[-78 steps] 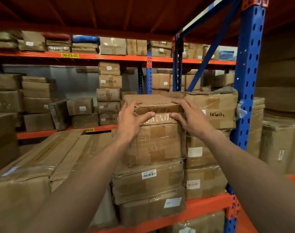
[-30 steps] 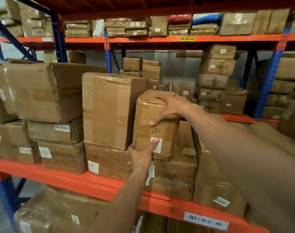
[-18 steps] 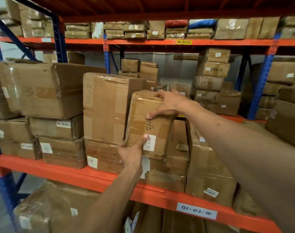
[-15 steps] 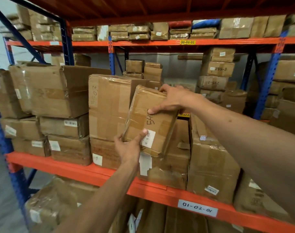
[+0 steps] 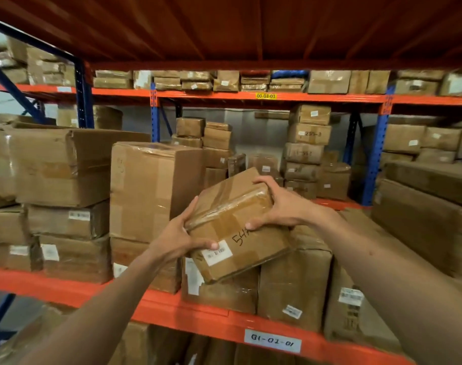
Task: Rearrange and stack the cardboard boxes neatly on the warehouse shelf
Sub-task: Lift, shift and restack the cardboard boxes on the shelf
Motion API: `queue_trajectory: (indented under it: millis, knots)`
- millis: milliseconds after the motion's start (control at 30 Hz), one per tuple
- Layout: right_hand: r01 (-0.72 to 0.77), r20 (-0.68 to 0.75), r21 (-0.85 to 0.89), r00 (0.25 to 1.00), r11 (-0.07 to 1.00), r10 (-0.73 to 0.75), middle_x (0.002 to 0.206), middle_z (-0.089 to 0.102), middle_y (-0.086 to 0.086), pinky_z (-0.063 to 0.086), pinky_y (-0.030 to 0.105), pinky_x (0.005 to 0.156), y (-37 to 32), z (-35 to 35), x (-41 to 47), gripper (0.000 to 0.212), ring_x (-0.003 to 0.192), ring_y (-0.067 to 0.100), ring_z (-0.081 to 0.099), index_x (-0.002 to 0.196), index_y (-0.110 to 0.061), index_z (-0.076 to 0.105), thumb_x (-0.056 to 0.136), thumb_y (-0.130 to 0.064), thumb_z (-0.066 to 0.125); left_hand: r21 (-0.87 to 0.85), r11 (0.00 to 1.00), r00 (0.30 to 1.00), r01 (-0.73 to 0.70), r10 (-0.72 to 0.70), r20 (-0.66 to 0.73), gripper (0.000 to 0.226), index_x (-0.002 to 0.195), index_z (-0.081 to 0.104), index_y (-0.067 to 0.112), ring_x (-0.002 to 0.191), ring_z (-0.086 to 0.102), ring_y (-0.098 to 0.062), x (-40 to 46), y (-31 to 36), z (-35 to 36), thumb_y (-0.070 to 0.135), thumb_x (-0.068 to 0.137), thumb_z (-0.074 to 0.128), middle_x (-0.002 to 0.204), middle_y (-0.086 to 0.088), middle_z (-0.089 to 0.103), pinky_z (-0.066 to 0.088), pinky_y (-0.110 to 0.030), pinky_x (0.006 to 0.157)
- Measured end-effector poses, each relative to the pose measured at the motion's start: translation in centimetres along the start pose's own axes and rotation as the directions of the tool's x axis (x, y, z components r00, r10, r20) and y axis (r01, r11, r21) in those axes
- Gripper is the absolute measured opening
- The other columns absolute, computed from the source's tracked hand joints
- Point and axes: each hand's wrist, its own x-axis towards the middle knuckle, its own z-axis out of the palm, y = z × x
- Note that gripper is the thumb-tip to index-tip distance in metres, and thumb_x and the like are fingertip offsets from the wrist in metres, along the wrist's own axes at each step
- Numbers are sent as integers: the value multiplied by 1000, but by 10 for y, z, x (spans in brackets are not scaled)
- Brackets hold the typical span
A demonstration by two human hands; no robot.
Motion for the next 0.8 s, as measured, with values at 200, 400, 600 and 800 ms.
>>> queue_trajectory:
  millis: [200,400,600,800]
  knots:
    - [-12,86,-49,996,999,16,142,43,2,54,55,90,-14,-14,8,129,124,34,46,129,-74,12,28,-75,92,-247,967,998,57,-56,11,136,153,23,51,106,70,-12,-7,-21,-9,21,47,103,130,10,63,60,-33,83]
    - [109,-23,4,994,994,-109,123,57,-5,48,45,97,-4,-5,8,99,115,22,52,116,-60,35,37,-68,93,-419,904,979,-86,0,-203,92,128,62,43,102,72,-19,-16,-36,15,15,49,101,126,-2,66,62,-46,74]
    - [263,-125,-6,957,965,-262,118,58,-13,48,29,80,2,-29,-16,76,100,5,56,114,-47,45,56,-53,93,-388,890,935,-240,104,-340,67,114,69,40,95,72,-8,-29,-11,40,15,58,94,117,3,67,62,-29,64]
    - [243,-346,17,912,970,-222,108,59,-20,46,9,71,35,-89,-71,74,100,-8,57,116,-41,50,57,-49,95,-264,900,923,-347,279,-263,64,114,67,44,95,69,1,-1,67,70,20,60,94,112,15,67,60,-22,63]
